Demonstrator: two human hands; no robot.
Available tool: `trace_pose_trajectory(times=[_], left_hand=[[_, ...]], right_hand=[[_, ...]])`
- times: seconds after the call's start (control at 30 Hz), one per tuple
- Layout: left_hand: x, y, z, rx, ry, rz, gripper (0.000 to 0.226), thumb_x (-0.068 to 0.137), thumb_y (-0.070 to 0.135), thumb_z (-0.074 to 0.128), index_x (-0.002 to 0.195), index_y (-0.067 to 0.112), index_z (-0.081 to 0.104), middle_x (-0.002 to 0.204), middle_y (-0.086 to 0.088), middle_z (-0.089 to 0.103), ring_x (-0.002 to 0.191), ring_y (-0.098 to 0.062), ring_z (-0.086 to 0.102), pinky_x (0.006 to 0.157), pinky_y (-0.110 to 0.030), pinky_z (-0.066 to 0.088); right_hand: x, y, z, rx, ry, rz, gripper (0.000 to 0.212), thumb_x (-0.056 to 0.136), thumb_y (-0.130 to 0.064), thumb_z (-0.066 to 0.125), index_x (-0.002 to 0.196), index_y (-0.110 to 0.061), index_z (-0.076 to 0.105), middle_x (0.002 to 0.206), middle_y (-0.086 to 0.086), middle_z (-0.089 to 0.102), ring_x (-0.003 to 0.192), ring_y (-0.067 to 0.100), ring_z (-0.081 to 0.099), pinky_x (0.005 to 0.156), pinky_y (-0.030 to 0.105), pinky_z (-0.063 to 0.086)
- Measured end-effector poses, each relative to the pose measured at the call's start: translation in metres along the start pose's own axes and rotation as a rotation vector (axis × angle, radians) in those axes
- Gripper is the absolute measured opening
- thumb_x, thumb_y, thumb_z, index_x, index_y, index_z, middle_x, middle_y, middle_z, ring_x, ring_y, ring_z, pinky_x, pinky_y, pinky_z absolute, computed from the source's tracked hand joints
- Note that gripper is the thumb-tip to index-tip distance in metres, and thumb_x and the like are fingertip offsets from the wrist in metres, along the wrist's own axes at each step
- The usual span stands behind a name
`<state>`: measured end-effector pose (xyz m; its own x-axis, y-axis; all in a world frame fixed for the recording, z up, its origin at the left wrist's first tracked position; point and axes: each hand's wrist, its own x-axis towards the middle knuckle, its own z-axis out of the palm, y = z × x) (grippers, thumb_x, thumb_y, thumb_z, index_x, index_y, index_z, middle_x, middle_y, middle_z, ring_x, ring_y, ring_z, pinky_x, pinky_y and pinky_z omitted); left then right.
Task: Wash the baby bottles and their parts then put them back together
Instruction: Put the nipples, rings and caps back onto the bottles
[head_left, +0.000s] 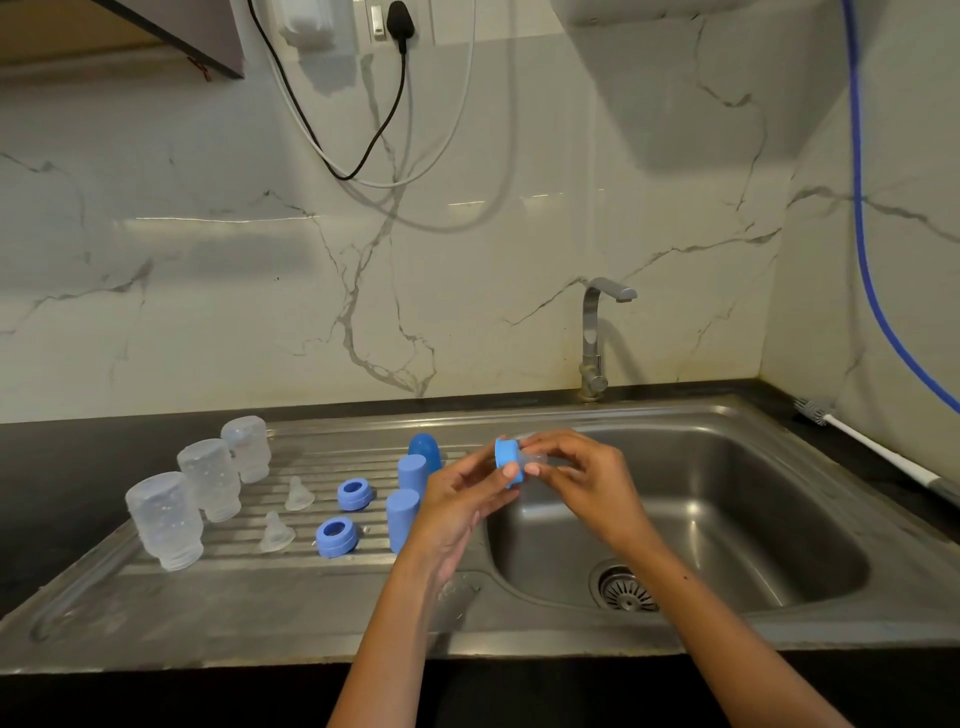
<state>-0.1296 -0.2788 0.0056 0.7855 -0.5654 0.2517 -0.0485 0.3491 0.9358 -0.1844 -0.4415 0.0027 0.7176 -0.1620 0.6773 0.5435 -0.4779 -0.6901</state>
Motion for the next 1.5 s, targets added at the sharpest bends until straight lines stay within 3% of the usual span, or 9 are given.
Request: trace_pose_trajectory(times=[0.23, 0.4, 0.53, 0.67, 0.83, 1.1, 1.3, 1.4, 1.5], left_hand=[[0.001, 0.0, -0.001, -0.012, -0.03, -0.127, 0.025, 0.081, 0.028, 0.066, 0.096, 0.011, 0.077, 0.103, -0.014, 0.072, 0.092, -0.024, 0.07, 0.074, -0.025, 0.055], [0.001, 0.0, -0.003, -0.001, -0.079, -0.159, 0.031, 0.082, 0.03, 0.064, 0.1, 0.007, 0.074, 0.098, -0.014, 0.072, 0.085, -0.02, 0.069, 0.072, -0.024, 0.055], [0.002, 0.0, -0.004, -0.043, -0.031, -0.099, 0.031, 0.08, 0.032, 0.067, 0.101, 0.01, 0.075, 0.108, -0.015, 0.07, 0.094, -0.024, 0.069, 0.076, -0.024, 0.055], [0.004, 0.001, -0.004, -0.064, -0.004, -0.092, 0.037, 0.074, 0.042, 0.069, 0.095, 0.014, 0.078, 0.105, -0.013, 0.072, 0.086, -0.017, 0.07, 0.071, -0.022, 0.055], [0.007, -0.001, -0.002, -0.066, -0.003, -0.154, 0.043, 0.071, 0.045, 0.072, 0.094, 0.009, 0.077, 0.092, -0.014, 0.071, 0.072, -0.015, 0.065, 0.065, -0.022, 0.054], [0.01, -0.006, -0.002, -0.077, -0.029, -0.167, 0.039, 0.079, 0.032, 0.068, 0.103, 0.001, 0.07, 0.092, -0.015, 0.071, 0.072, -0.015, 0.066, 0.065, -0.022, 0.054], [0.013, -0.008, -0.006, -0.157, 0.039, -0.187, 0.047, 0.079, 0.041, 0.065, 0.105, 0.002, 0.068, 0.088, -0.014, 0.07, 0.07, -0.015, 0.066, 0.064, -0.022, 0.055], [0.012, -0.01, -0.007, -0.099, 0.046, -0.176, 0.052, 0.079, 0.049, 0.066, 0.109, 0.007, 0.071, 0.09, -0.012, 0.071, 0.07, -0.012, 0.065, 0.062, -0.022, 0.053], [0.01, -0.012, -0.005, 0.024, 0.061, -0.166, 0.053, 0.079, 0.057, 0.064, 0.104, 0.012, 0.074, 0.084, -0.011, 0.071, 0.07, -0.013, 0.066, 0.061, -0.023, 0.053]], right_hand=[[0.004, 0.002, -0.007, -0.022, -0.021, 0.063, 0.012, 0.083, -0.003, 0.071, 0.095, -0.004, 0.074, 0.094, 0.005, 0.075, 0.088, 0.013, 0.071, 0.081, 0.021, 0.055], [0.004, 0.004, -0.014, 0.158, -0.063, 0.19, 0.013, 0.083, -0.001, 0.069, 0.083, -0.014, 0.072, 0.084, 0.008, 0.074, 0.078, 0.015, 0.071, 0.074, 0.026, 0.056], [0.003, 0.001, -0.01, 0.291, -0.074, 0.208, 0.021, 0.077, 0.005, 0.072, 0.093, -0.008, 0.072, 0.091, 0.003, 0.076, 0.086, 0.012, 0.072, 0.075, 0.018, 0.054], [0.003, -0.001, -0.005, 0.324, -0.108, 0.183, 0.036, 0.075, 0.014, 0.07, 0.105, -0.005, 0.068, 0.098, 0.004, 0.073, 0.092, 0.013, 0.071, 0.082, 0.021, 0.054], [0.007, -0.004, -0.007, 0.117, -0.11, 0.059, 0.025, 0.082, 0.0, 0.071, 0.103, -0.014, 0.071, 0.107, 0.001, 0.07, 0.098, 0.015, 0.067, 0.084, 0.031, 0.056], [0.004, 0.0, 0.002, 0.108, -0.022, 0.117, 0.005, 0.089, -0.006, 0.064, 0.091, -0.007, 0.068, 0.098, 0.011, 0.072, 0.091, 0.024, 0.069, 0.08, 0.038, 0.058], [0.005, -0.004, 0.0, 0.403, -0.108, 0.315, 0.032, 0.081, 0.004, 0.069, 0.11, -0.009, 0.064, 0.104, 0.003, 0.071, 0.089, 0.011, 0.07, 0.074, 0.019, 0.055], [0.005, -0.001, 0.004, 0.194, -0.172, 0.278, 0.058, 0.071, 0.0, 0.08, 0.123, -0.014, 0.058, 0.111, -0.004, 0.068, 0.094, 0.005, 0.067, 0.081, 0.02, 0.053], [0.006, 0.001, 0.008, 0.095, -0.147, 0.241, 0.058, 0.068, -0.007, 0.084, 0.121, -0.019, 0.061, 0.107, -0.005, 0.068, 0.094, 0.006, 0.065, 0.08, 0.022, 0.054]])
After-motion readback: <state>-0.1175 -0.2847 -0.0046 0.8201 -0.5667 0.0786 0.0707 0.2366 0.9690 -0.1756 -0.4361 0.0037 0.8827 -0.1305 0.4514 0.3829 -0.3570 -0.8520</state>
